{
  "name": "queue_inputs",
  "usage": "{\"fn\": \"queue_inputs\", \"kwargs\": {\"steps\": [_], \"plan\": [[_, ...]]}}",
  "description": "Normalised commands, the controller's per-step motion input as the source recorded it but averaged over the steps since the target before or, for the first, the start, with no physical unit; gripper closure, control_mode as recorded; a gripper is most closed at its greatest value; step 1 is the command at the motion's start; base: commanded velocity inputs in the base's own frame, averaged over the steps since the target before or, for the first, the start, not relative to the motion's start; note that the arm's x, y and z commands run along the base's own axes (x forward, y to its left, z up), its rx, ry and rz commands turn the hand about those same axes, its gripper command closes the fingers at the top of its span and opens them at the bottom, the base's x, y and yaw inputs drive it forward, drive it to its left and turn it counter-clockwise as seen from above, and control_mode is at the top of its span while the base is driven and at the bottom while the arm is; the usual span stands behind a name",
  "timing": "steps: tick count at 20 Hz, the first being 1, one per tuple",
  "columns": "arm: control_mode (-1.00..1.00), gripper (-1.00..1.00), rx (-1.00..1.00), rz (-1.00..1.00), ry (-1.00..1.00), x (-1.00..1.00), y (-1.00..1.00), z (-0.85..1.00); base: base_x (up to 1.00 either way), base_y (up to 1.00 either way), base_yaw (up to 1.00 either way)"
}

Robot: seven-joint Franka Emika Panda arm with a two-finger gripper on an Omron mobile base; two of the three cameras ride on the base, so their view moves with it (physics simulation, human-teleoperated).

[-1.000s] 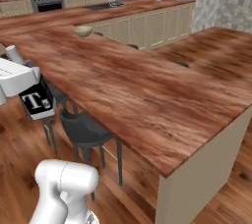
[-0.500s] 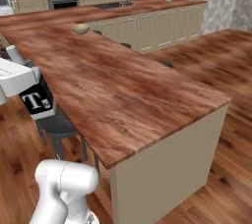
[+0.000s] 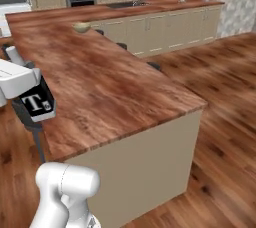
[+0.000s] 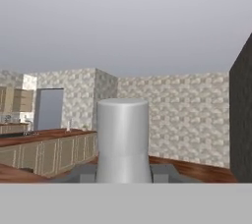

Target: There is a bowl on the dining counter. Grab a lemon wedge from the fridge and place it in the bowl. Then get the liquor bottle and glass cup from the cabinet and place them next to the bowl.

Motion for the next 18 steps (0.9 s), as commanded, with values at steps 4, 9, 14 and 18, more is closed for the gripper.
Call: {"fn": "queue_inputs", "kwargs": {"steps": [4,9,14,18], "plan": [[1.0,1.0,0.0,0.0,0.0,0.0,0.0,0.0,0.12,-1.0,0.28],[1.0,1.0,0.0,0.0,0.0,0.0,0.0,0.0,0.19,-1.0,0.29],[1.0,1.0,0.0,0.0,0.0,0.0,0.0,0.0,0.23,-1.0,0.29],[1.0,1.0,0.0,0.0,0.0,0.0,0.0,0.0,0.27,-1.0,0.29]]}}
